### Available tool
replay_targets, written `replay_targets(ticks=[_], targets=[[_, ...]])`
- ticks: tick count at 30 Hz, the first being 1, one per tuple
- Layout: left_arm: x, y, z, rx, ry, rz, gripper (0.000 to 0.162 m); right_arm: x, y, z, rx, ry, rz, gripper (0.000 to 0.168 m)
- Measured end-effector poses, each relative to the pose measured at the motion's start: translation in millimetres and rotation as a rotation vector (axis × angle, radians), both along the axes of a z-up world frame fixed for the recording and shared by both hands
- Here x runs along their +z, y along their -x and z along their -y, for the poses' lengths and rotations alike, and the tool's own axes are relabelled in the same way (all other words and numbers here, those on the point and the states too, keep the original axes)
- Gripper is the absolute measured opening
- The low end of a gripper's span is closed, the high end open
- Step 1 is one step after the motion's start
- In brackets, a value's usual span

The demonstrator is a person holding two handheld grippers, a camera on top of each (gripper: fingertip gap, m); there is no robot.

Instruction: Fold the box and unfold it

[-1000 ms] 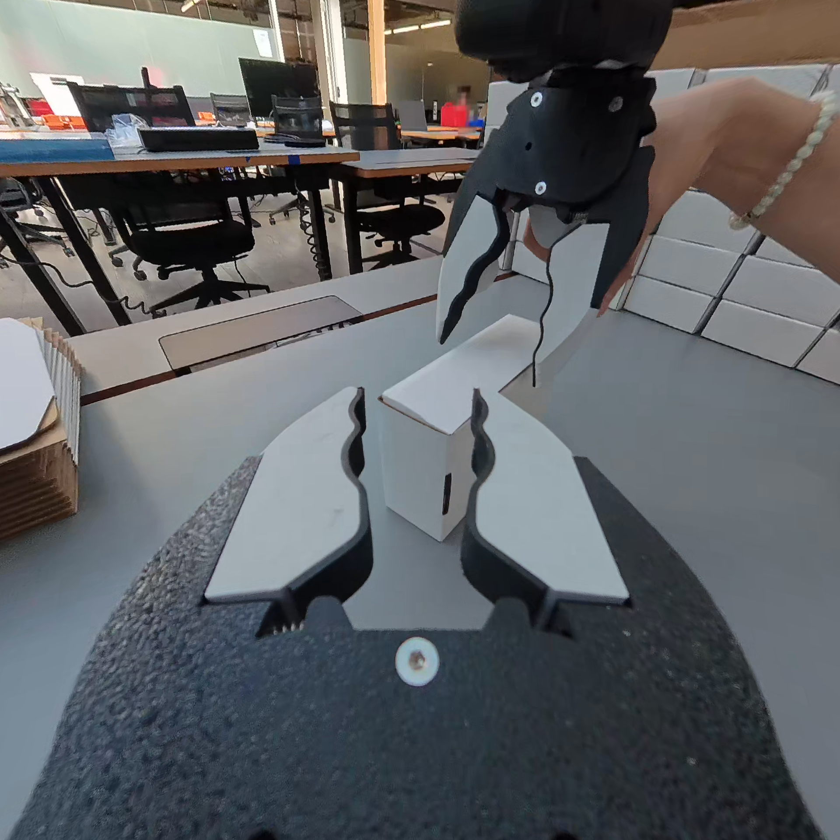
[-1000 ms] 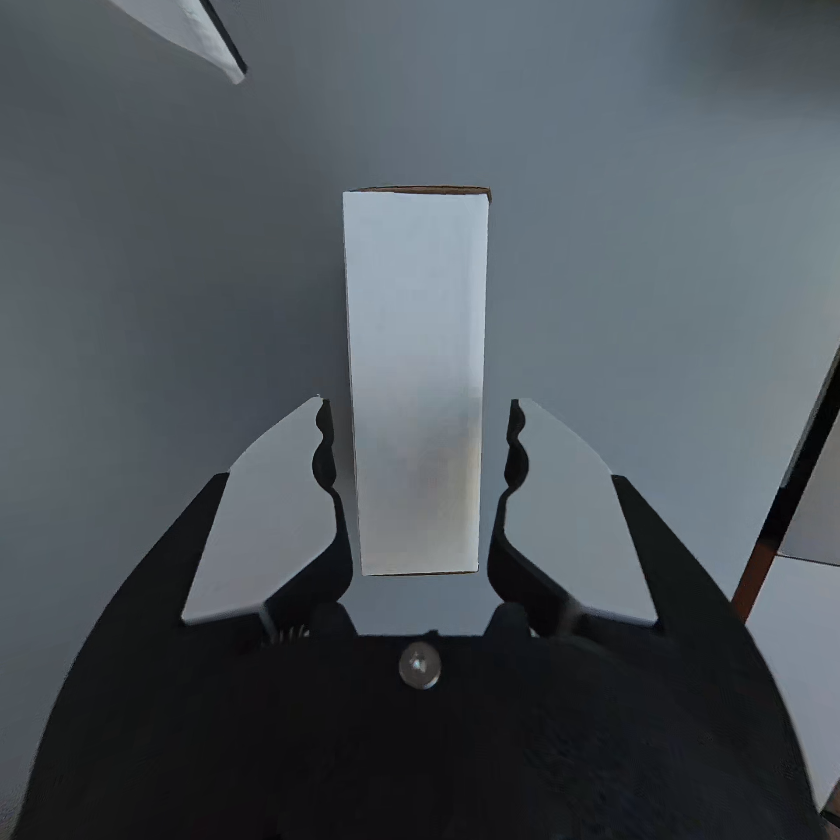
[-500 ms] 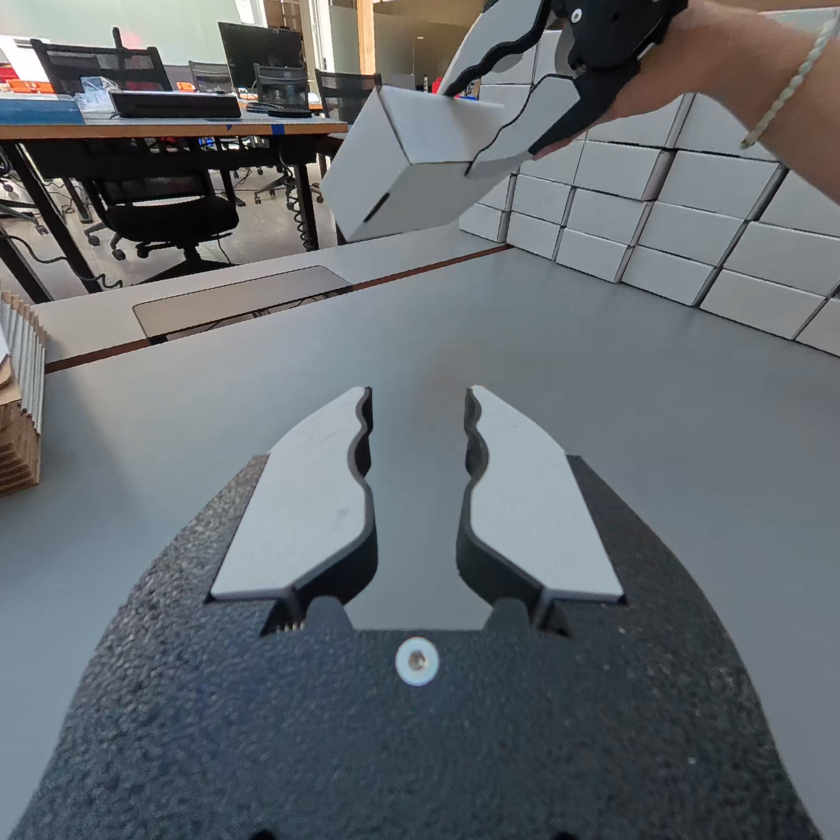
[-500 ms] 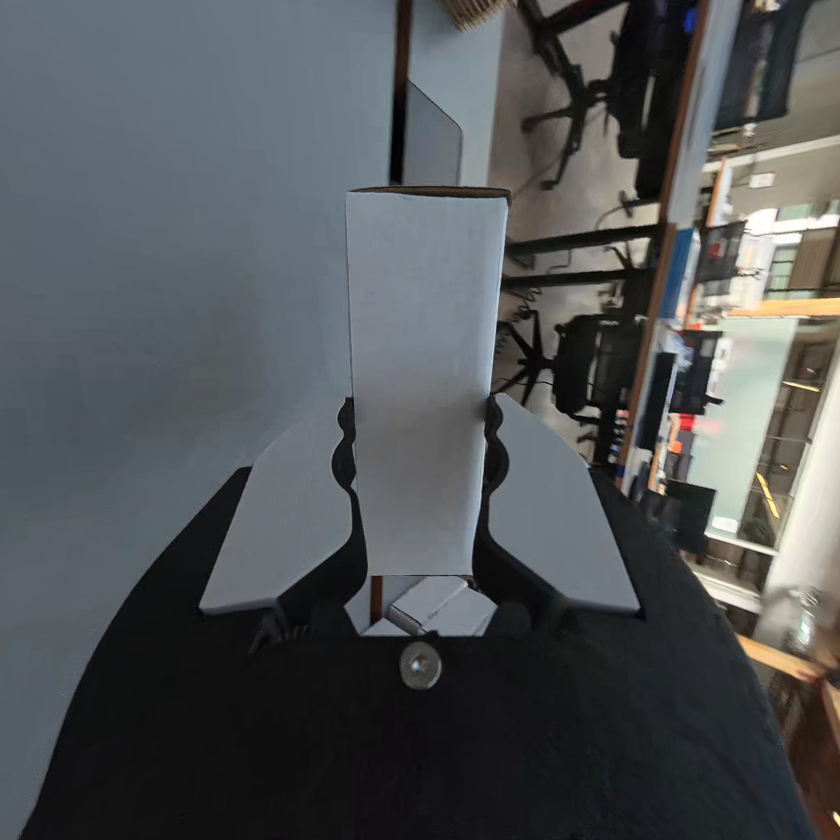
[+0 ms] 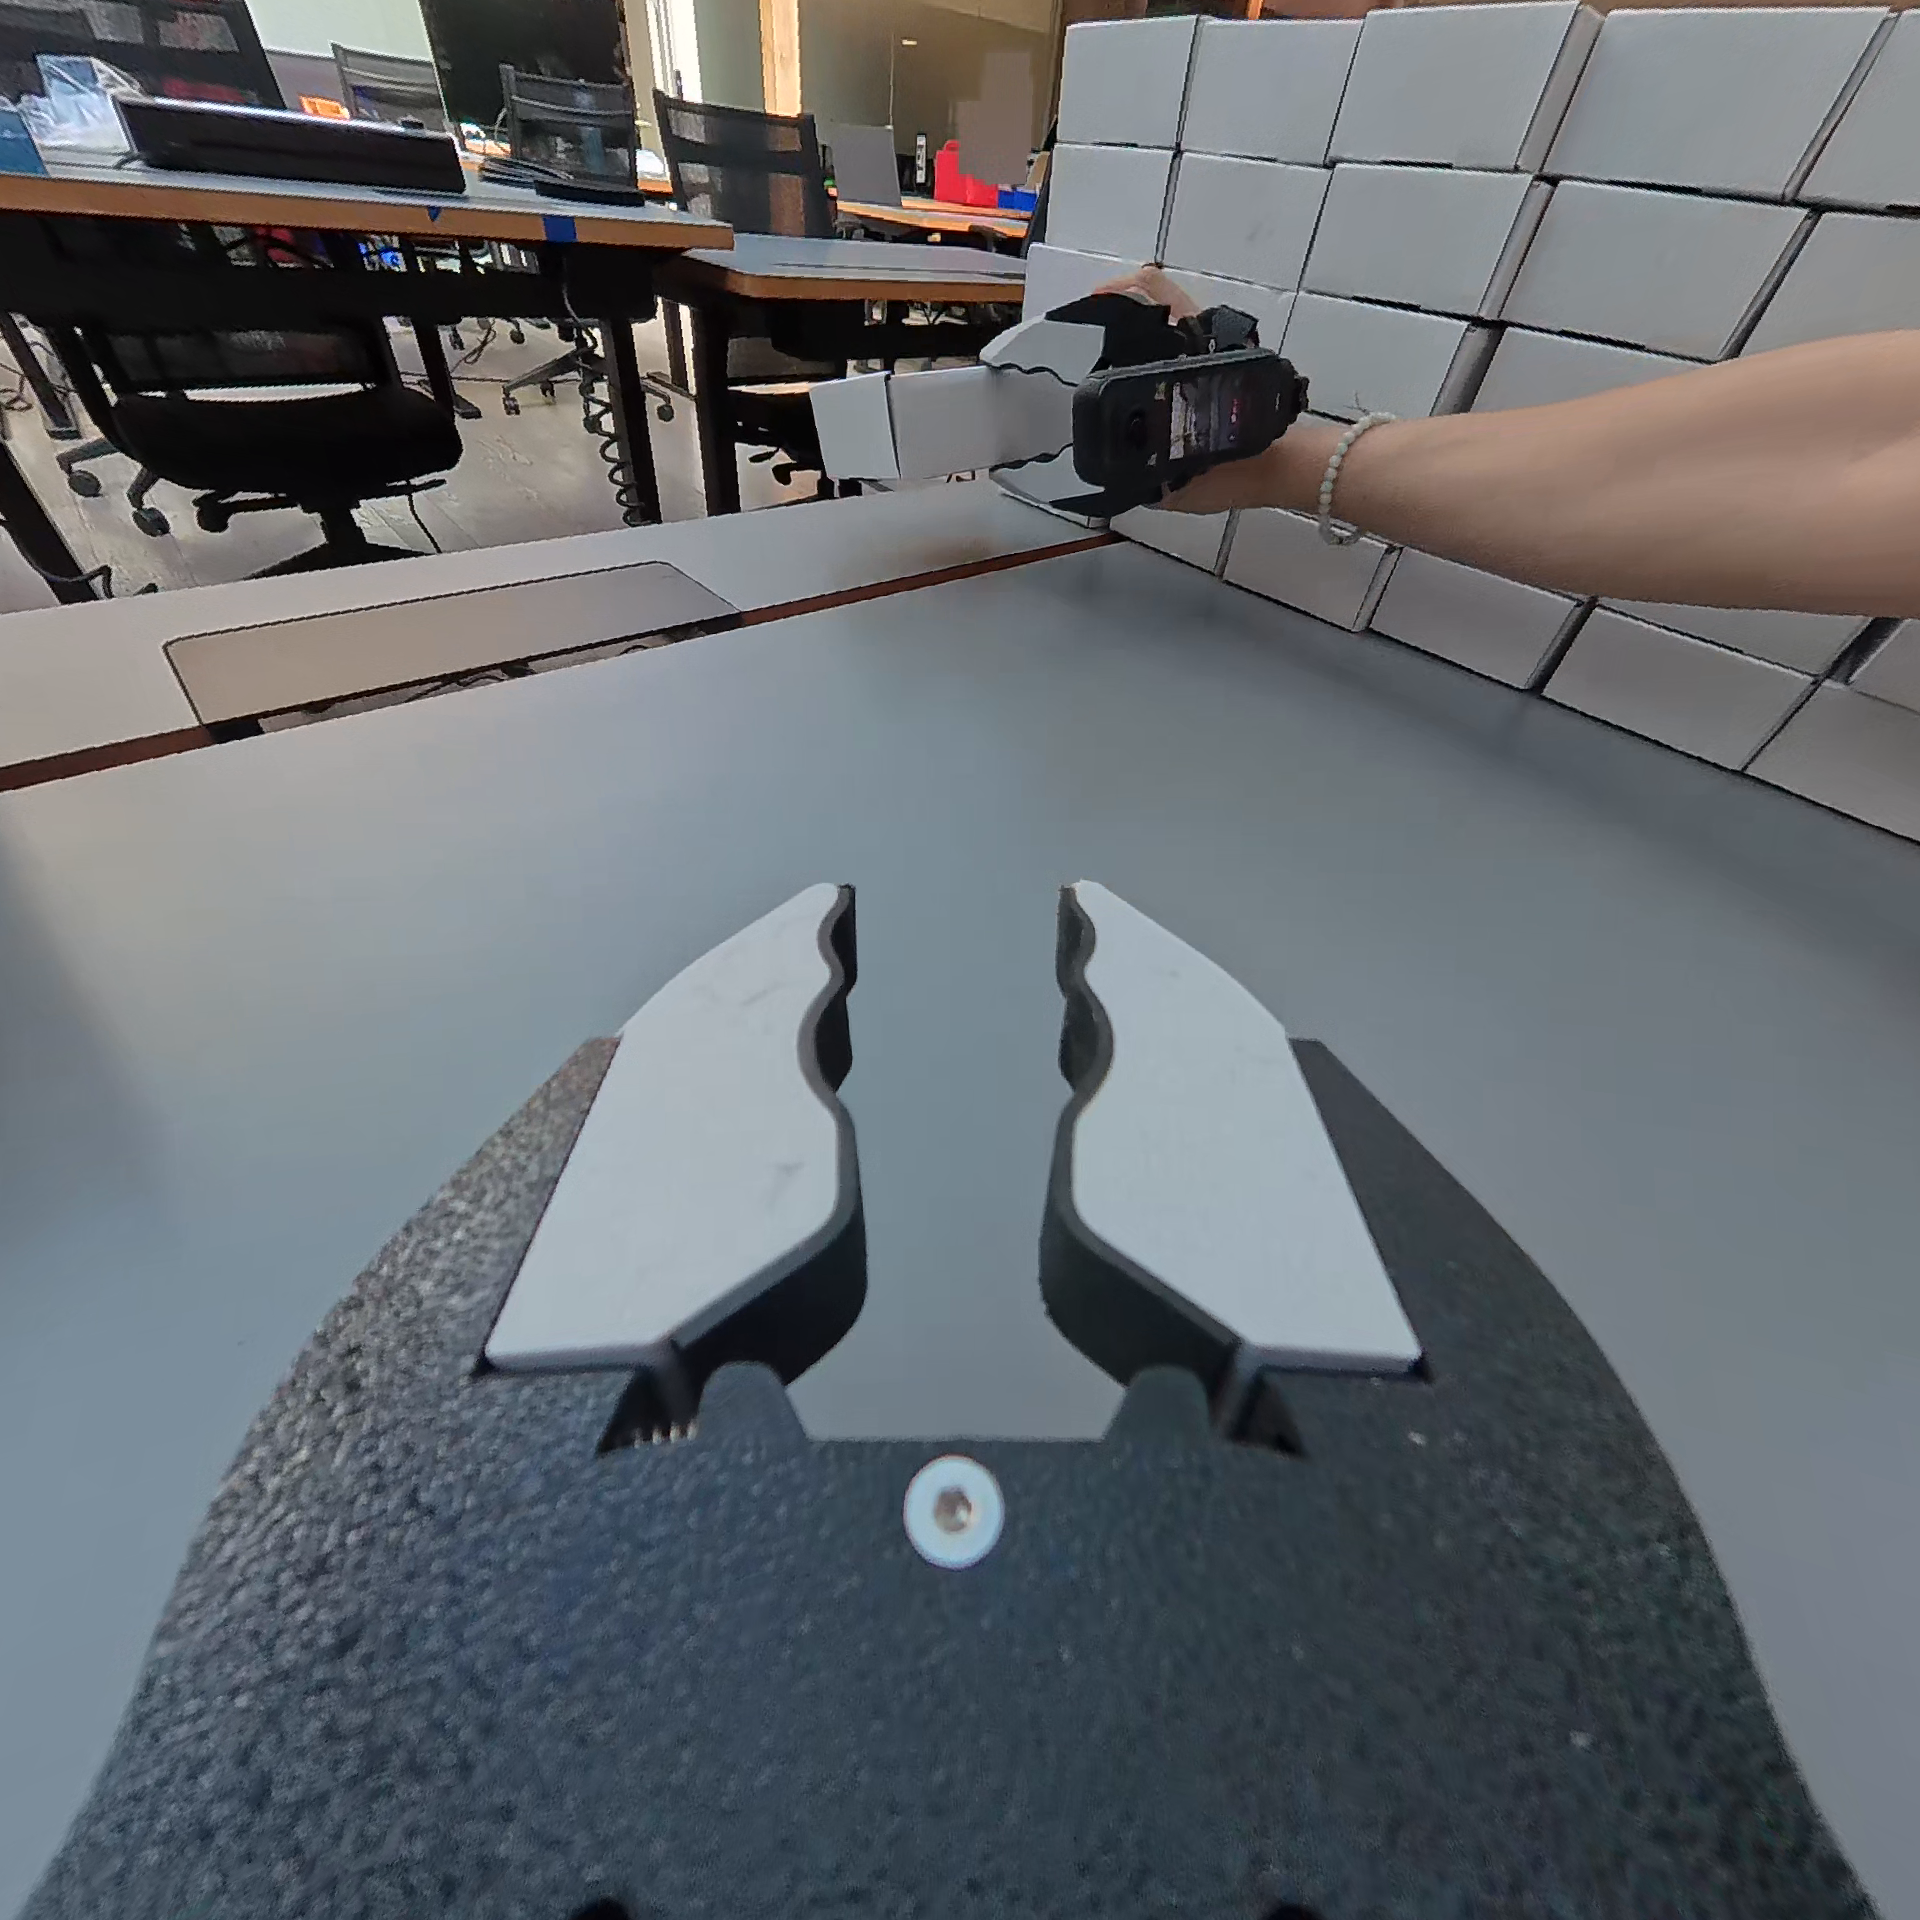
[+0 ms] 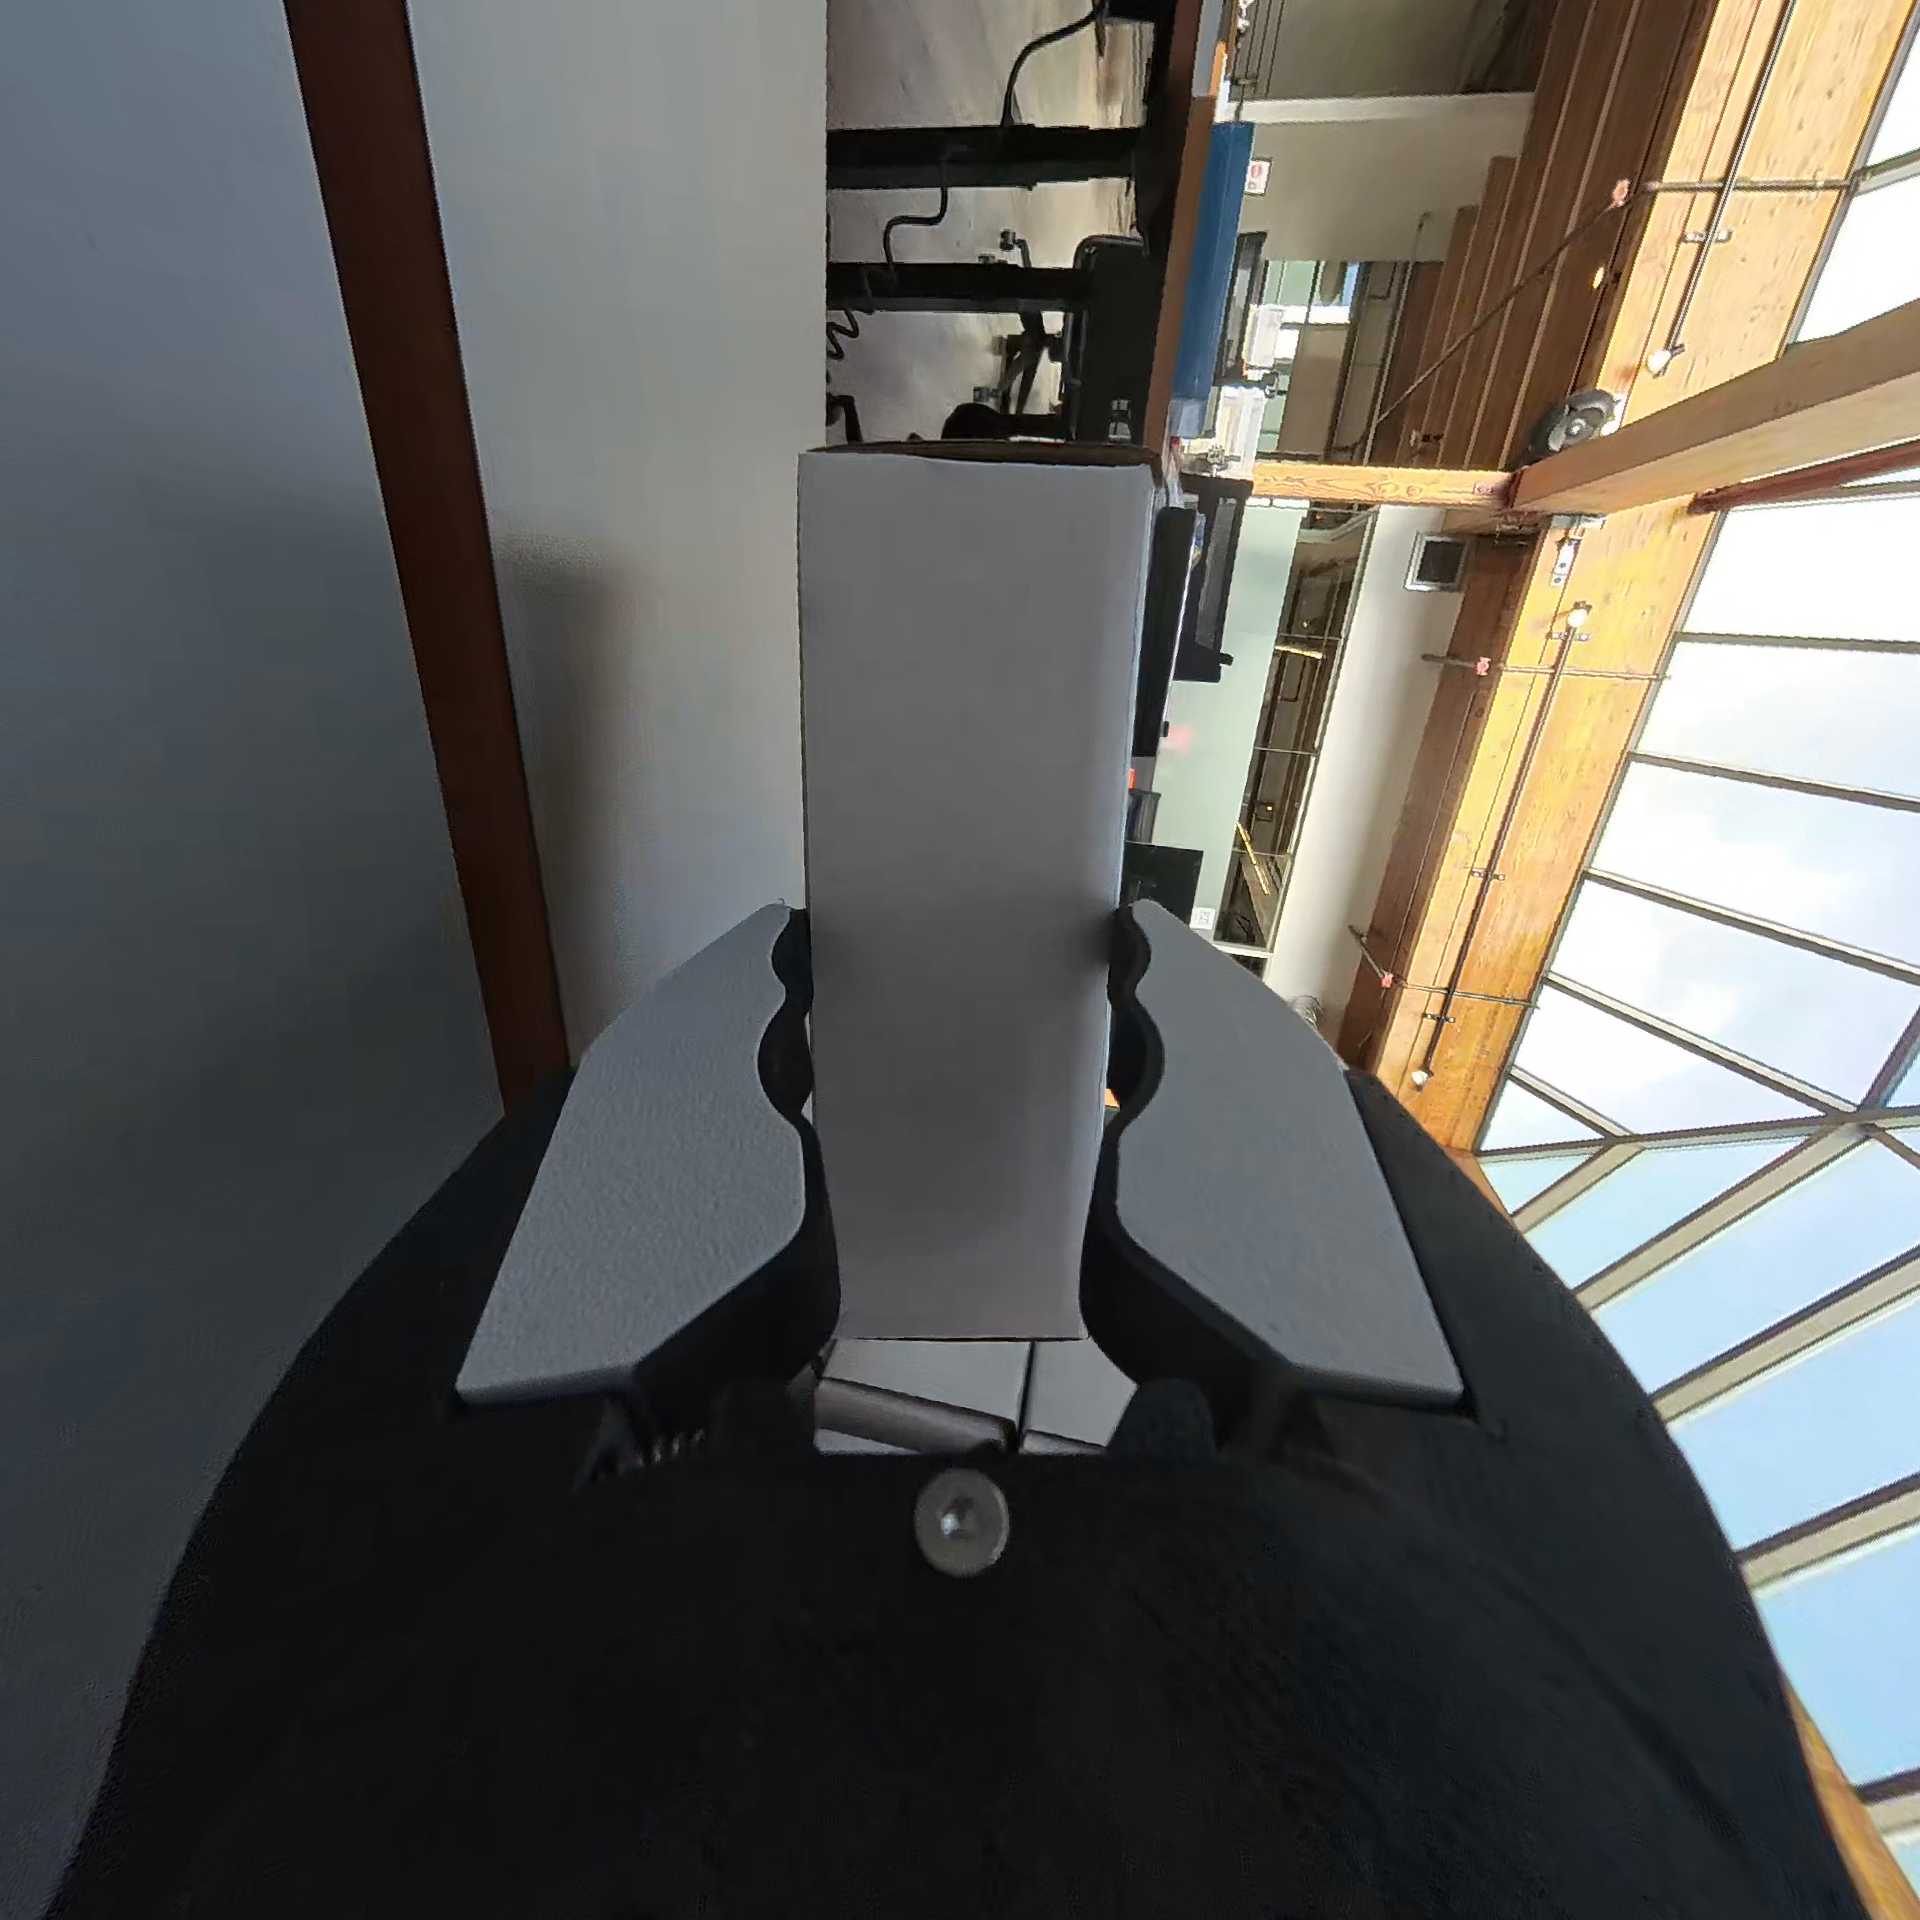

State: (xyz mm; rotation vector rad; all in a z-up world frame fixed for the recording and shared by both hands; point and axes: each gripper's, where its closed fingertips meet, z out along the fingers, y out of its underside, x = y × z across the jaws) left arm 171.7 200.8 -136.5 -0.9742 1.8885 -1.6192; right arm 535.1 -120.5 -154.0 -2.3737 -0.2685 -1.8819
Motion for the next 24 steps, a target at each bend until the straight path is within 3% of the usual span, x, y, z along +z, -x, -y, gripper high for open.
replay_targets(ticks=[6,12,15,18,21,24], targets=[[-19.7,-8.5,2.1,-0.017,-0.058,-0.059,0.036,-31.4,-20.8,4.0,0.071,-0.045,-0.084,0.055],[-19.3,-20.3,10.2,-0.065,-0.06,-0.082,0.037,-37.9,-18.1,-3.9,0.133,-0.163,-0.175,0.054],[-17.8,-23.5,13.0,-0.096,-0.077,-0.085,0.039,-44.8,-9.6,-7.4,0.147,-0.196,-0.304,0.032],[-14.1,-29.0,10.1,-0.107,-0.099,-0.08,0.041,-49.4,-6.2,-6.7,0.145,-0.174,-0.374,0.035],[-2.0,-41.2,-5.6,-0.077,-0.149,-0.038,0.044,-48.5,0.1,-5.6,0.123,-0.133,-0.406,0.041],[12.0,-71.2,-52.4,0.055,-0.278,-0.001,0.045,-31.6,11.6,-11.5,0.086,-0.168,-0.389,0.045]])
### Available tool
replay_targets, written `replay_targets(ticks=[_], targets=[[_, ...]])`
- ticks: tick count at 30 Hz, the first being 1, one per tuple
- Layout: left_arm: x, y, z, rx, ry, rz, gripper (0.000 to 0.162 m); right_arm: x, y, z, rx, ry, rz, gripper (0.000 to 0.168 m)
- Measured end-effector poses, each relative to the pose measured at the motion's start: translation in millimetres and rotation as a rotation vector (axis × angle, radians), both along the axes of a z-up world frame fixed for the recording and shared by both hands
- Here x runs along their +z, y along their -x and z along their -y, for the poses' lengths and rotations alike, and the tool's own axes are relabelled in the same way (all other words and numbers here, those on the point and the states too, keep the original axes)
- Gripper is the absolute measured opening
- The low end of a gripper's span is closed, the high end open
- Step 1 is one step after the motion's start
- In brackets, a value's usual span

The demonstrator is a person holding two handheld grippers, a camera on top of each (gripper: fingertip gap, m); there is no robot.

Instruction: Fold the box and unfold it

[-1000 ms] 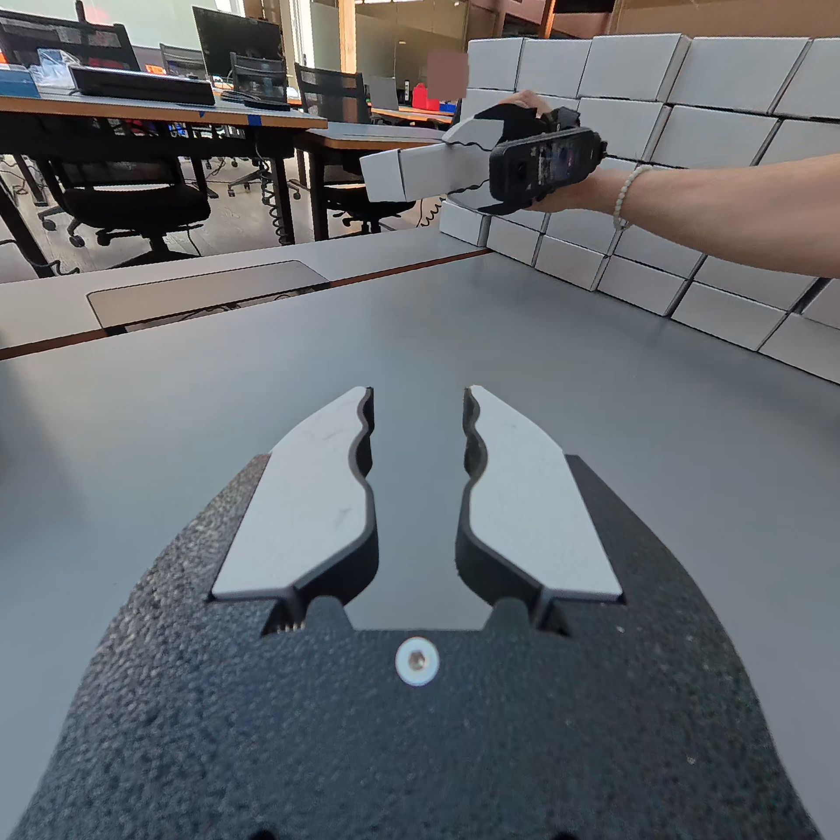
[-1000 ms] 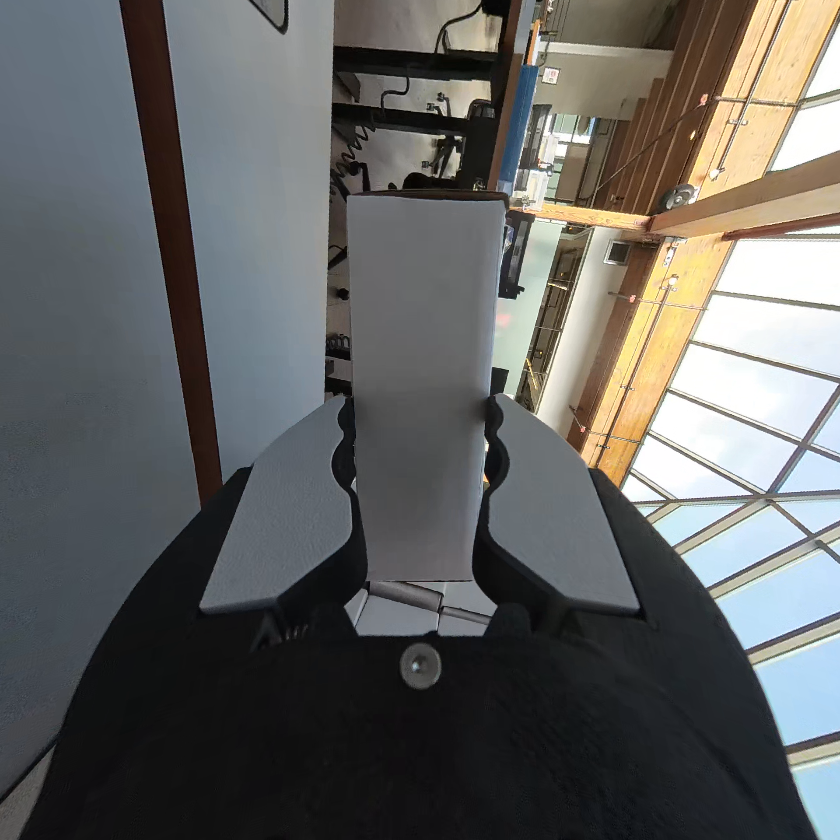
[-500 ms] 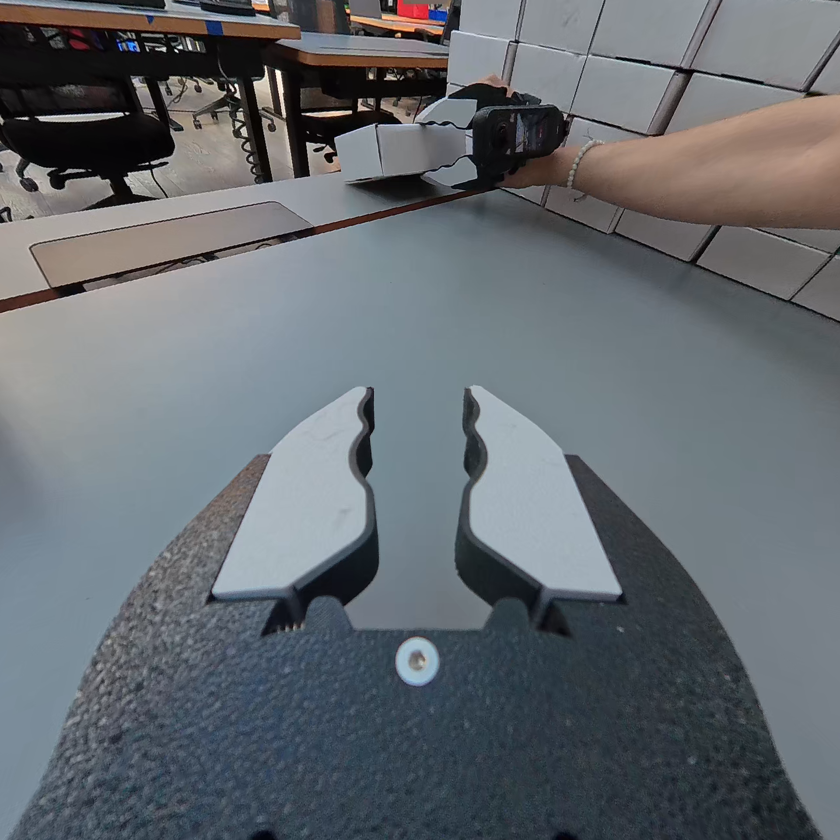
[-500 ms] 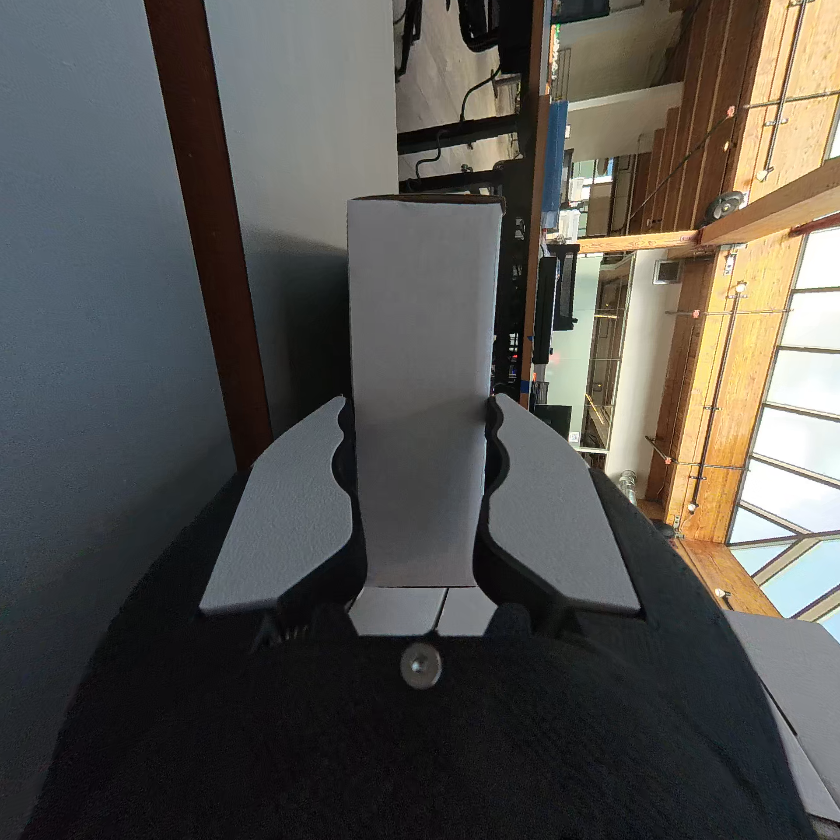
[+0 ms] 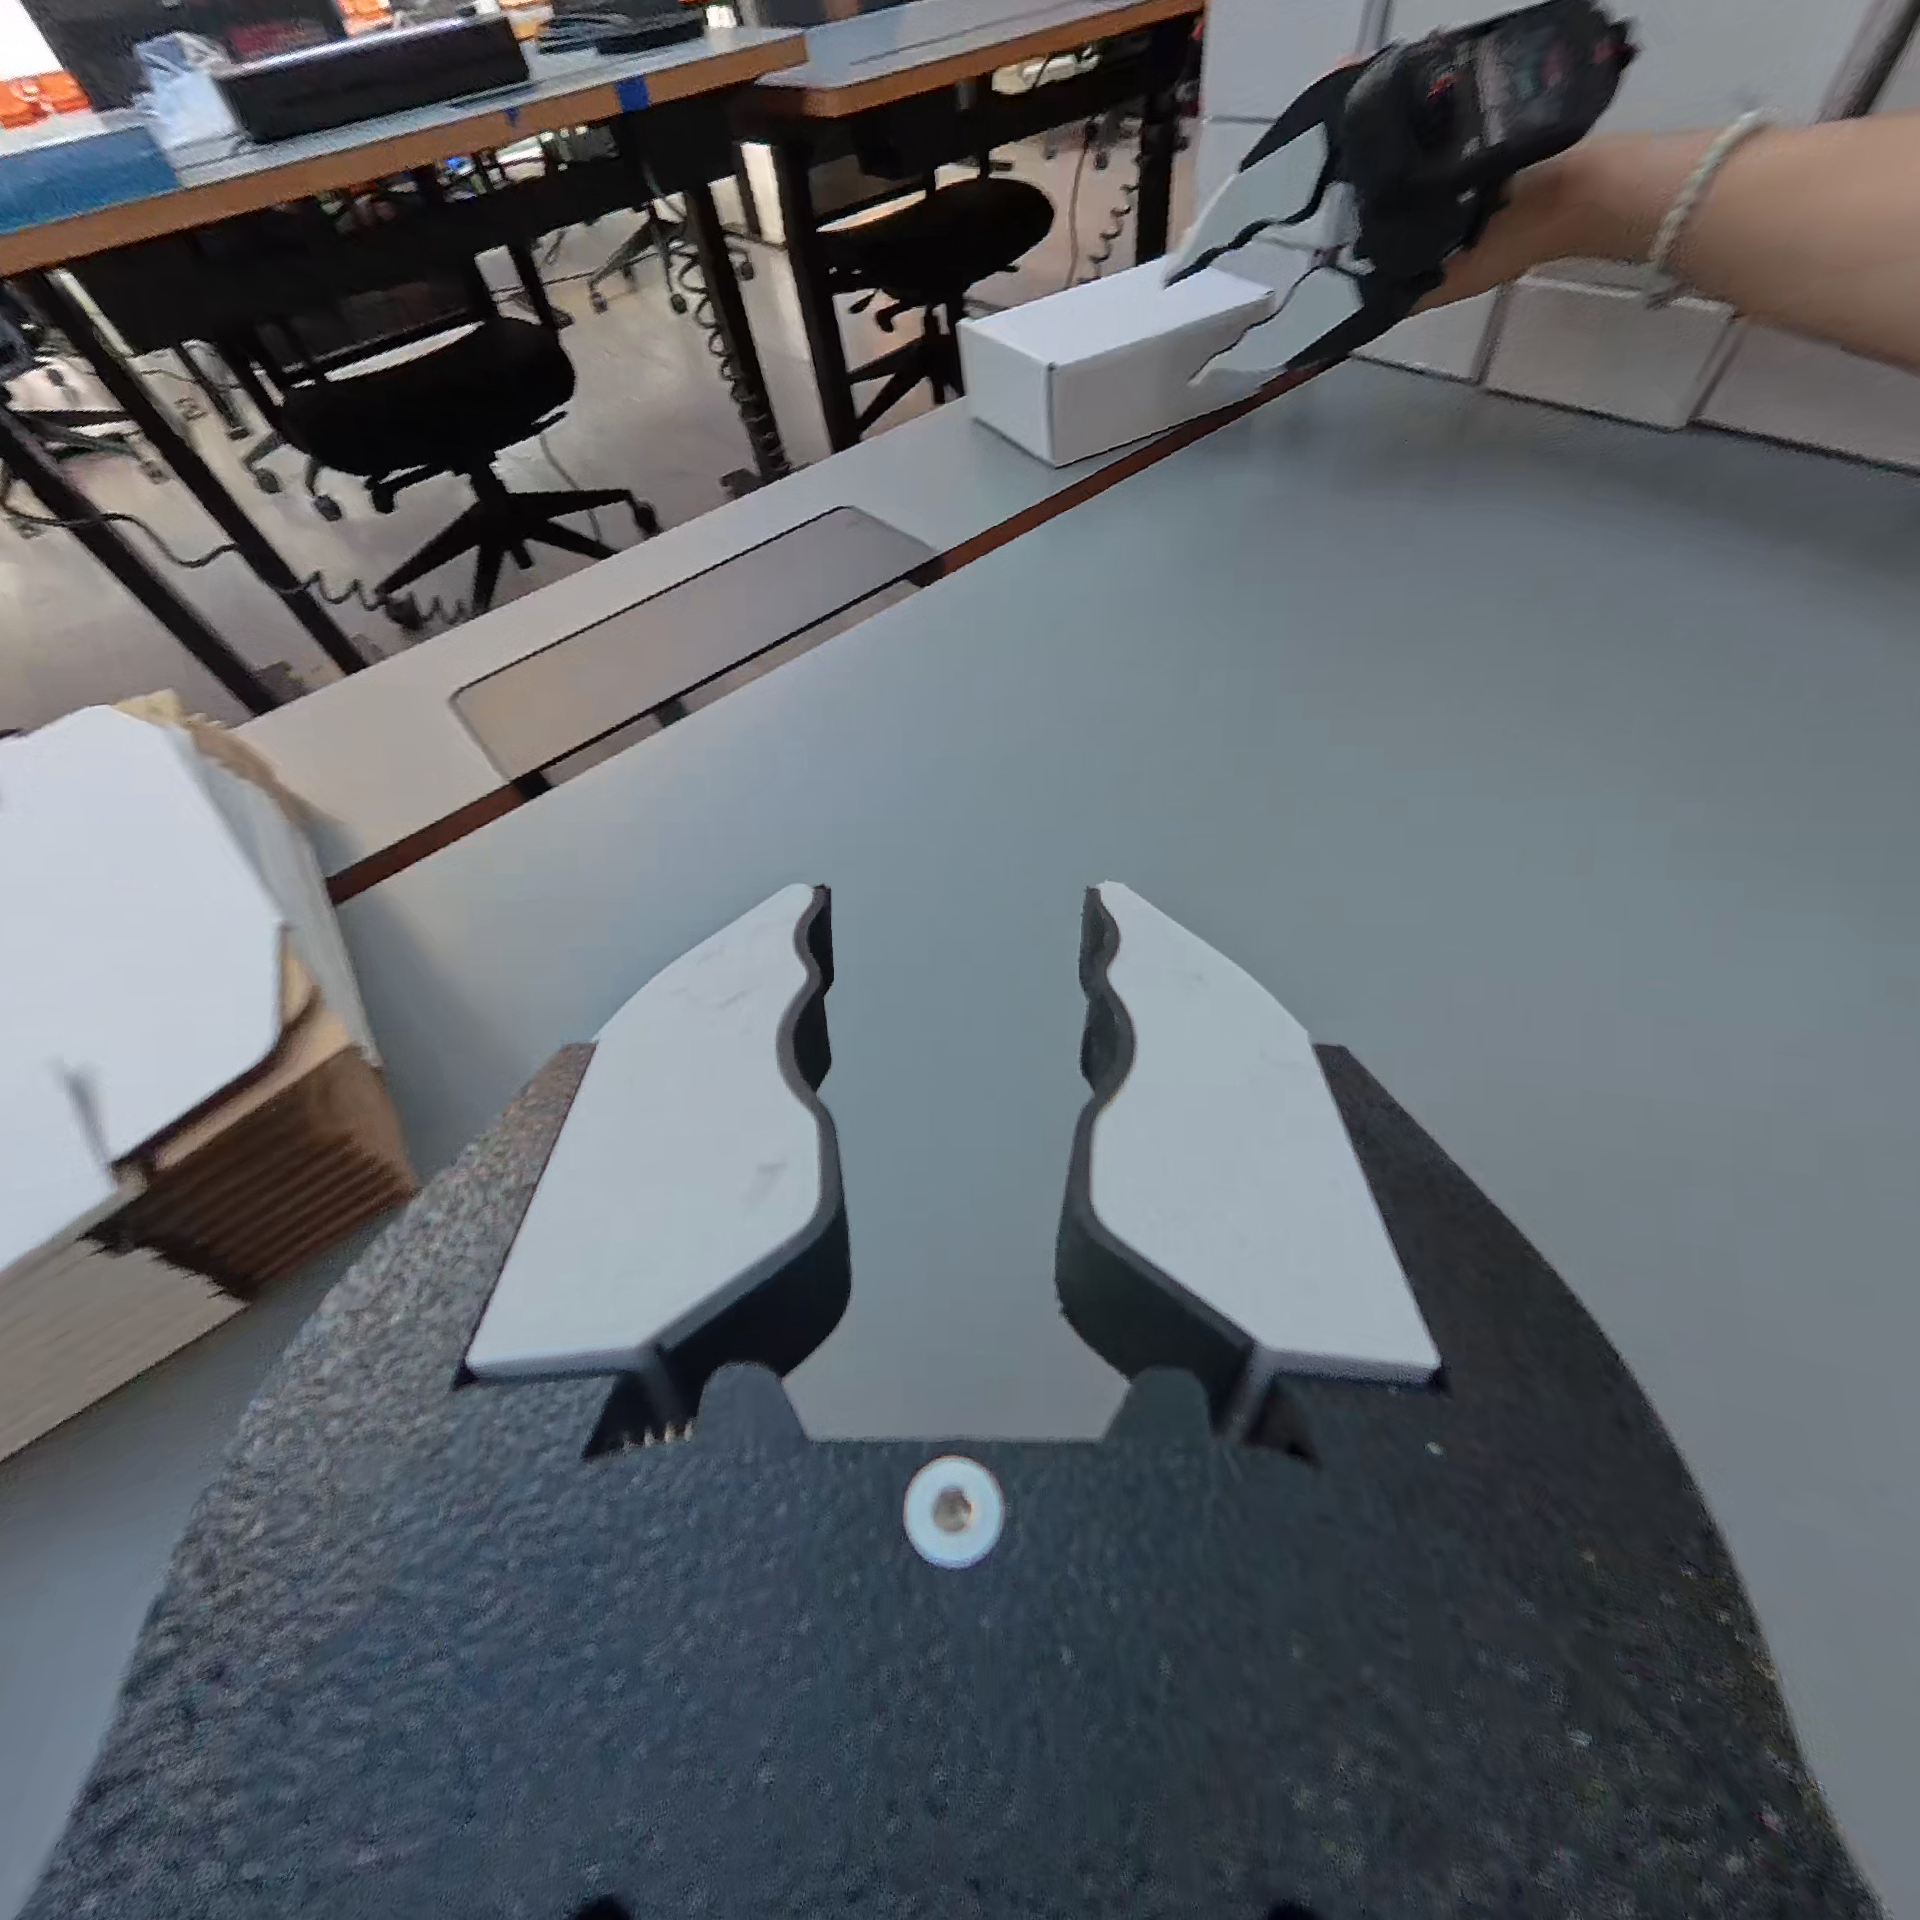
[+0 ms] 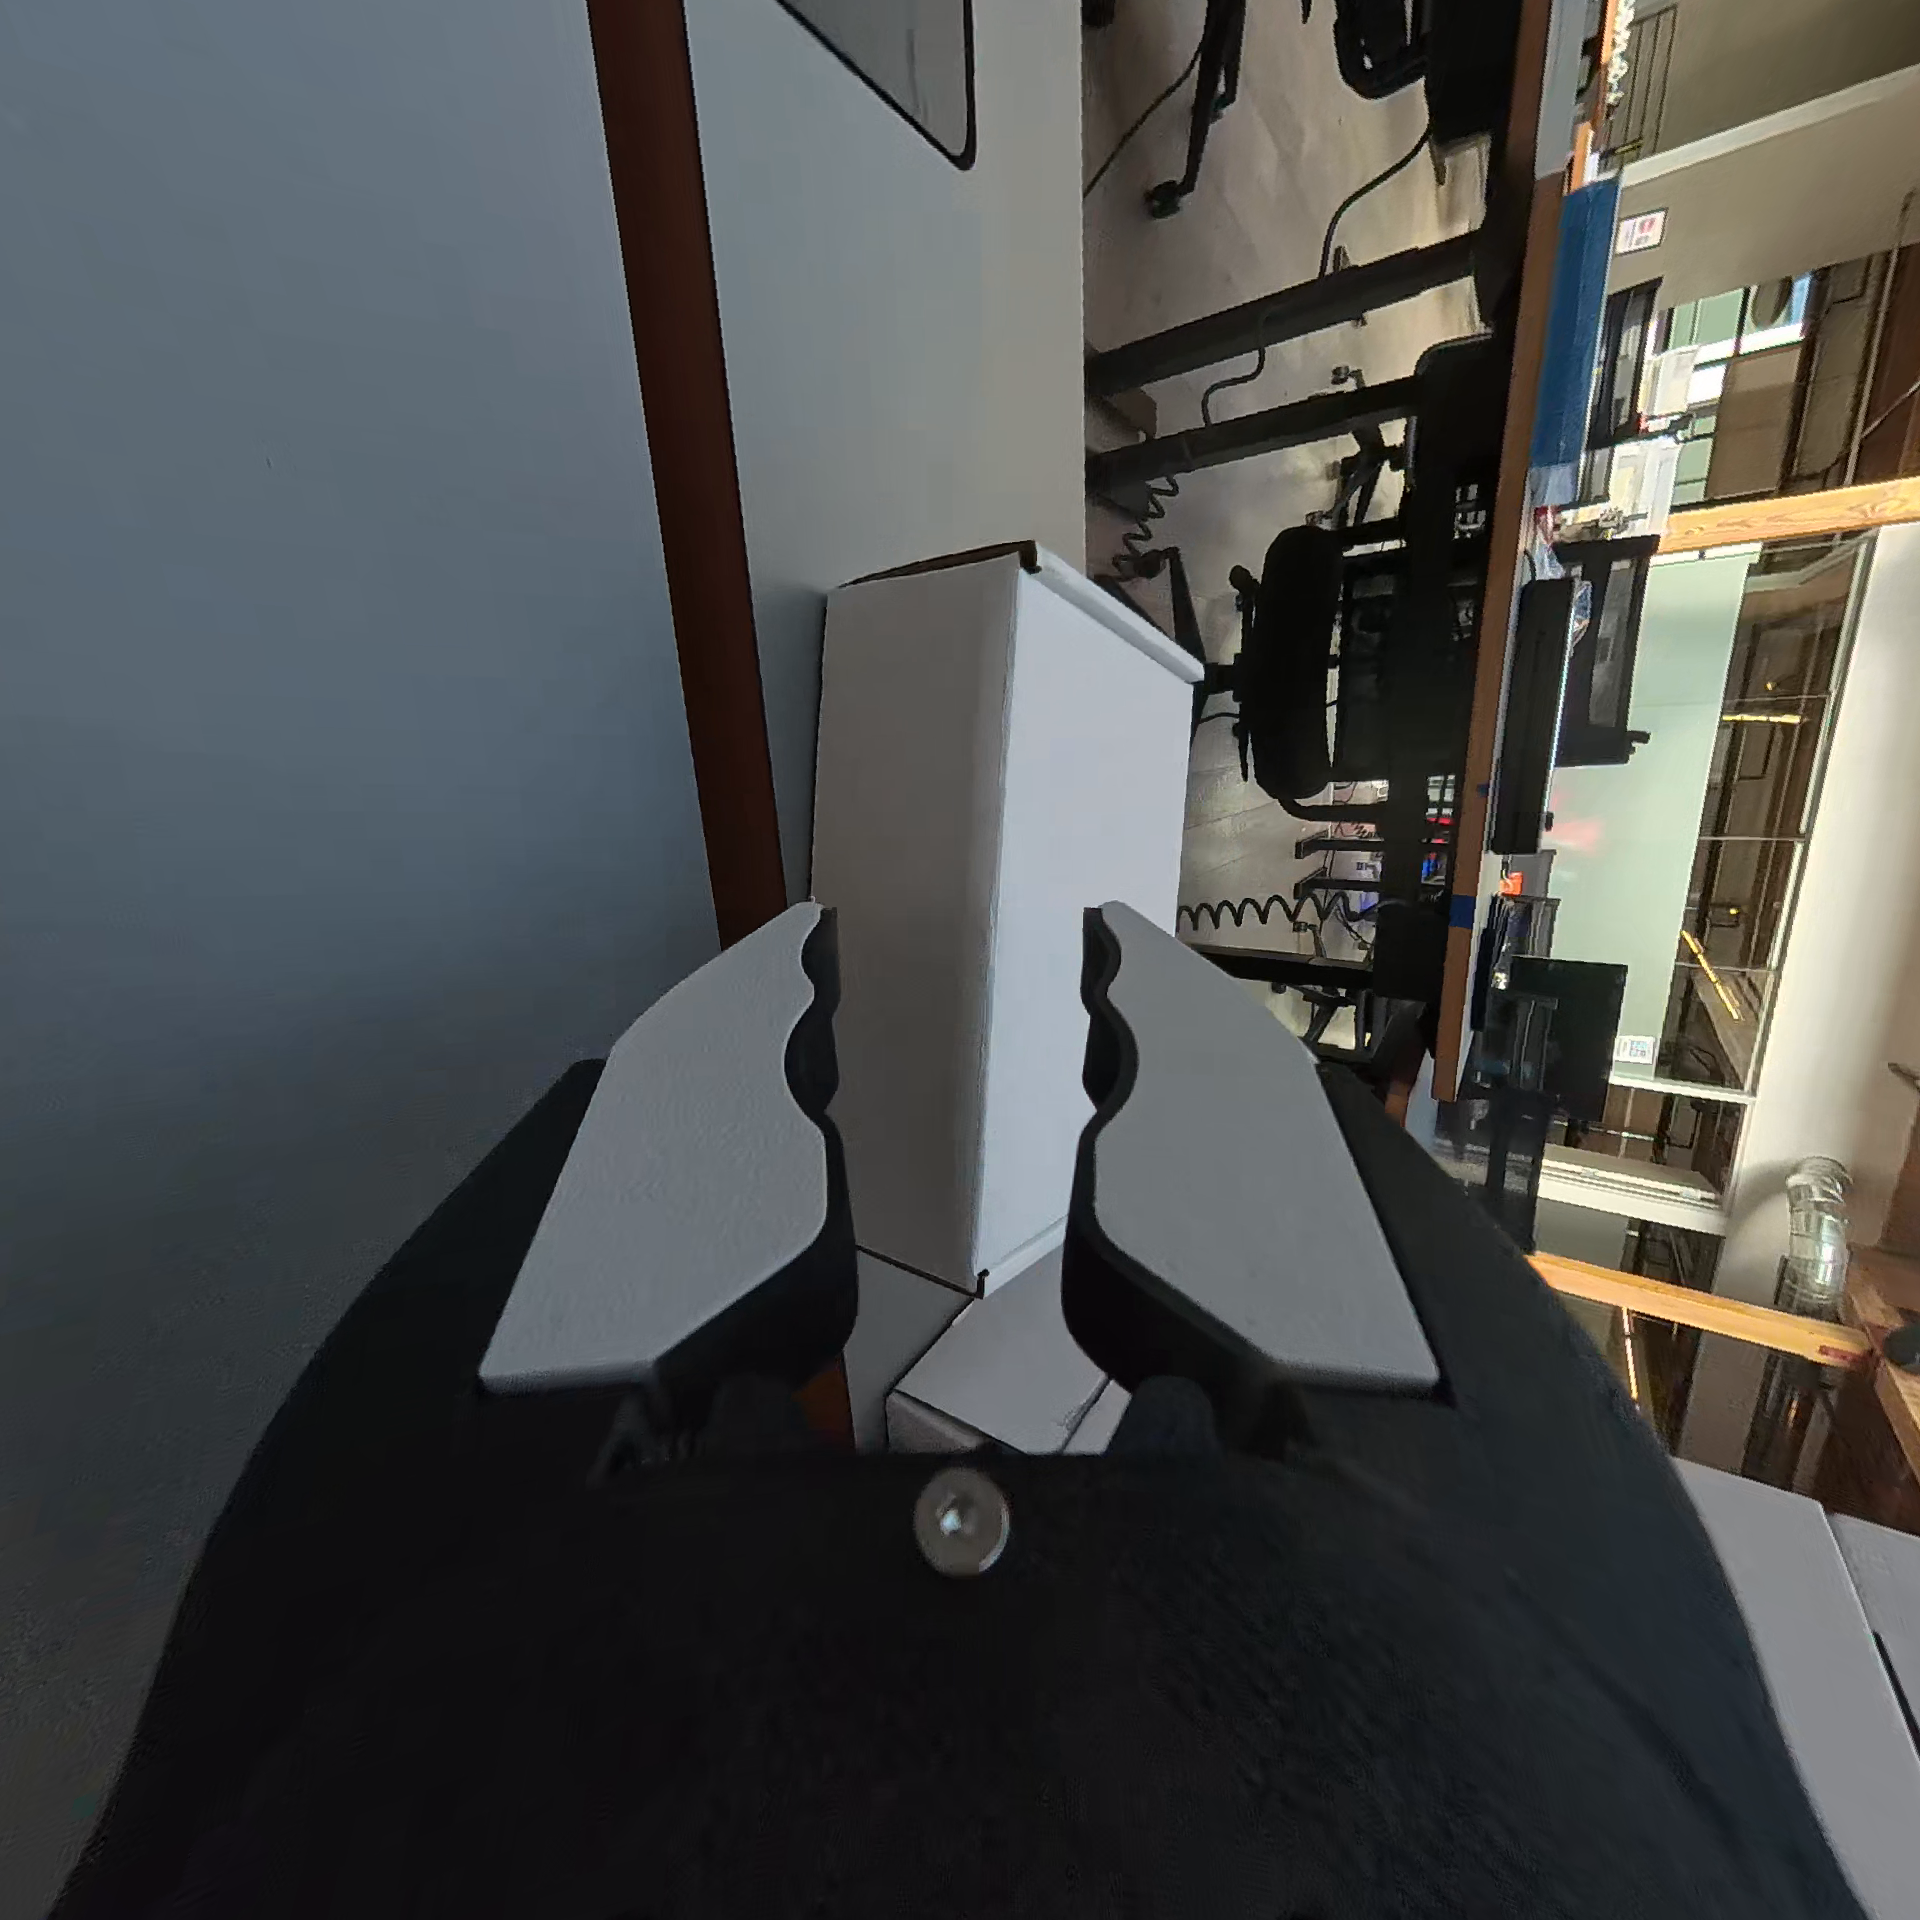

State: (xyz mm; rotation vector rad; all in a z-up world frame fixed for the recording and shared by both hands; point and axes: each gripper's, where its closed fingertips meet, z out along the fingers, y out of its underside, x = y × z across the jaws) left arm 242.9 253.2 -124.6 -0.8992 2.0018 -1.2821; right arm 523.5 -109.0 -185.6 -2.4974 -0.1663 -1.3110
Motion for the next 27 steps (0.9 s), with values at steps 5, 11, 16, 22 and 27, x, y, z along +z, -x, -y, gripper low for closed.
replay_targets(ticks=[5,11,16,22,27], targets=[[2.6,-69.7,-118.9,0.243,-0.452,0.064,0.057,22.0,46.4,-42.1,-0.026,-0.147,-0.048,0.051],[-27.0,-105.3,-157.4,0.128,-0.946,0.168,0.059,13.9,111.2,-96.7,0.07,-0.216,-0.134,0.051],[-60.1,-108.8,-140.4,0.038,-1.16,0.227,0.048,9.9,134.7,-111.3,0.096,-0.261,-0.166,0.051],[-49.1,-111.0,-132.0,0.128,-1.198,0.383,0.002,8.0,146.0,-106.9,0.095,-0.243,-0.166,0.051],[-33.8,-100.8,-125.0,0.213,-1.255,0.484,0.001,6.9,155.5,-108.7,0.104,-0.248,-0.171,0.05]])
